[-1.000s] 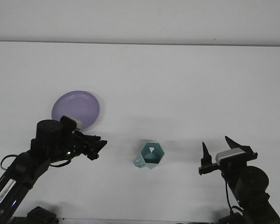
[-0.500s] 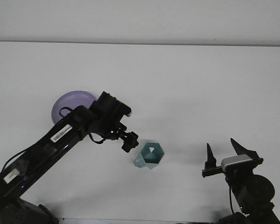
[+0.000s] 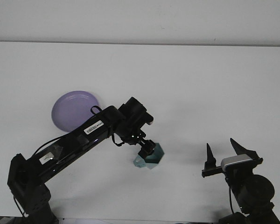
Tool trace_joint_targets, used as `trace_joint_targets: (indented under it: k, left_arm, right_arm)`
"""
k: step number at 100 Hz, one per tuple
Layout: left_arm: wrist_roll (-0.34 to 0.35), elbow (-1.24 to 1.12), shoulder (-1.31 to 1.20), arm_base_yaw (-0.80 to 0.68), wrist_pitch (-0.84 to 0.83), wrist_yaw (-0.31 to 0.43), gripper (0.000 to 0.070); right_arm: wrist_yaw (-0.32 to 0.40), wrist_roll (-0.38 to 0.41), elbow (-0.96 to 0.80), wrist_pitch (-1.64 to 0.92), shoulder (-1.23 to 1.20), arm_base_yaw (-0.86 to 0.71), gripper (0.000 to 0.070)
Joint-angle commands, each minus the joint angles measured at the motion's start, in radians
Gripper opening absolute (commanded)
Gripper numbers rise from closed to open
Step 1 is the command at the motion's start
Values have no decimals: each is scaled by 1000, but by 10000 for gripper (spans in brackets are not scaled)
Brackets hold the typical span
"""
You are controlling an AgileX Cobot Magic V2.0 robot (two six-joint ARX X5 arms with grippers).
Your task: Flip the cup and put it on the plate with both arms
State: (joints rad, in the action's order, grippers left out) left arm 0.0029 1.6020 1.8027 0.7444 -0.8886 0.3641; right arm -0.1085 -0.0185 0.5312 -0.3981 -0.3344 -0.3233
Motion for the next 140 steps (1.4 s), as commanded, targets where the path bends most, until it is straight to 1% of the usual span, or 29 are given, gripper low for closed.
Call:
trace_joint_targets:
  k: [1,24,31,35,38,43,47,48,50,53,74,95,103,116,128,140]
  left_arm:
    - [12,23,47,15,3,-9,464]
    - [12,23,130,22,8,-29,462]
    - [13,23,143,22,10,-29,432]
    - [18,23,148,22,11,-29,368]
    - [27,23,152,22,12,-29,284]
    - [37,23,157,22,17,-29,178]
    - [37,23,158,22,21,-29,80]
    - [37,23,158,22,21,-29,66]
    - [38,23,158,22,24,-29,0]
    - [39,23,158,23,29,-29,16]
    - [37,31,155,19,14,-30,13]
    - [38,85,117,-26,-32,-33,13]
    - [39,103,76,-61,-34,-59,13]
    - [76,137,8,-148,-66,-133,13]
    - [100,182,-36,-270,-123,-188,13]
    - [108,218,-53,-421,-152,-193,13]
  right_arm:
    - [-5,15,4,13,2,-2,522]
    - [-5,16,4,16,2,-2,522]
    - [-5,16,4,16,2,-2,522]
    - [-4,16,4,16,2,-2,522]
    - [-4,18,4,16,2,-2,522]
    - [-4,18,4,17,2,-2,522]
    - [-4,18,4,17,2,-2,522]
    - [-4,18,4,17,2,-2,522]
    - [-4,18,4,17,2,-2,522]
    - [-4,18,4,17,2,-2,522]
    - [-4,18,4,16,2,-2,522]
    - [-4,18,4,16,2,-2,522]
    - [-4,18,4,16,2,-2,522]
    - [-4,19,4,16,2,-2,522]
    - [-4,19,4,13,2,-2,522]
    - [-4,19,4,11,2,-2,522]
